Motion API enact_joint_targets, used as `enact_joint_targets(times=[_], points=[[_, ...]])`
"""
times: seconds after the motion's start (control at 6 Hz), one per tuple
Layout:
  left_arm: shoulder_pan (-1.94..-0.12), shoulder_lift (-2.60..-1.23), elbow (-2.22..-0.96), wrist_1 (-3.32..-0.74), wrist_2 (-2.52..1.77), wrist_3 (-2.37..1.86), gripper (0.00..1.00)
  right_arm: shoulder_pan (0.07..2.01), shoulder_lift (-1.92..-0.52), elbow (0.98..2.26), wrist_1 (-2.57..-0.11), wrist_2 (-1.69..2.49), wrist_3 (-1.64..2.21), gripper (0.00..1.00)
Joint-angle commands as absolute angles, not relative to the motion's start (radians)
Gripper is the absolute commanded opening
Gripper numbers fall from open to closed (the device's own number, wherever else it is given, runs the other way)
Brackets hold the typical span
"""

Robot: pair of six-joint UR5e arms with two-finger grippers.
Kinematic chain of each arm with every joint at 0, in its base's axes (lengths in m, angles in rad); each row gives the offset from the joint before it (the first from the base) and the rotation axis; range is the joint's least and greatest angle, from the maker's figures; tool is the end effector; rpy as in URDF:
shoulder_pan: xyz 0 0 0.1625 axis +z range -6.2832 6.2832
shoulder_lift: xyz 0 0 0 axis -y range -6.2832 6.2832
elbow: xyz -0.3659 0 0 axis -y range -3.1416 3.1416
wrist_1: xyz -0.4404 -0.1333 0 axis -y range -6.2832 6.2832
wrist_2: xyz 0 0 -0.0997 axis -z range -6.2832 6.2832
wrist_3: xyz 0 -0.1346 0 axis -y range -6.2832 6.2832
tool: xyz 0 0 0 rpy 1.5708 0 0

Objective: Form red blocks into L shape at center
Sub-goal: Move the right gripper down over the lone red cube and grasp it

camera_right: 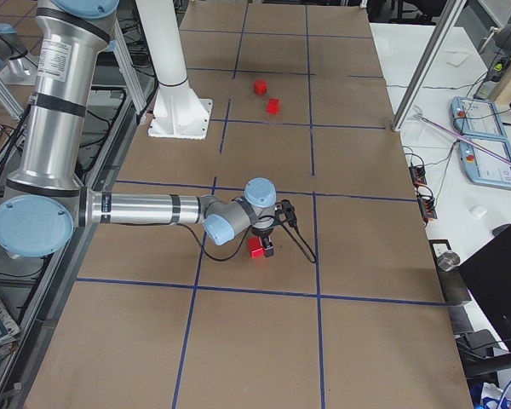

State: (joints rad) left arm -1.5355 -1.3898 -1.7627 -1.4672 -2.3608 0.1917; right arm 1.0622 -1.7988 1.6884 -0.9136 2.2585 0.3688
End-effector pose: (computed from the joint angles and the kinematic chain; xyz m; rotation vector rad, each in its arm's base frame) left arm -0.0213 -0.4661 0.6212 -0.0259 0.7950 0.1783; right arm -0.1989 -0.4550 0.6045 0.1911 -0.8322 -0.3192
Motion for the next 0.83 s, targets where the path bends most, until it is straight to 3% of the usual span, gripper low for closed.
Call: enact_joint_targets(times=[0.0, 0.5, 0.67], points=[[-1.536, -1.390, -1.759, -1.466, -2.361, 0.192, 1.00, 1.026, -1.801, 1.675, -0.884, 2.243, 0.397, 1.00], [-1.536, -1.390, -1.759, -1.466, -2.361, 0.192, 1.00, 0.962, -1.798, 1.628, -0.894, 2.194, 0.396, 0.95], [-1.536, -1.390, -1.761, -1.468, -2.361, 0.192, 1.00, 0.962, -1.804, 1.628, -0.896, 2.194, 0.396, 0.76]])
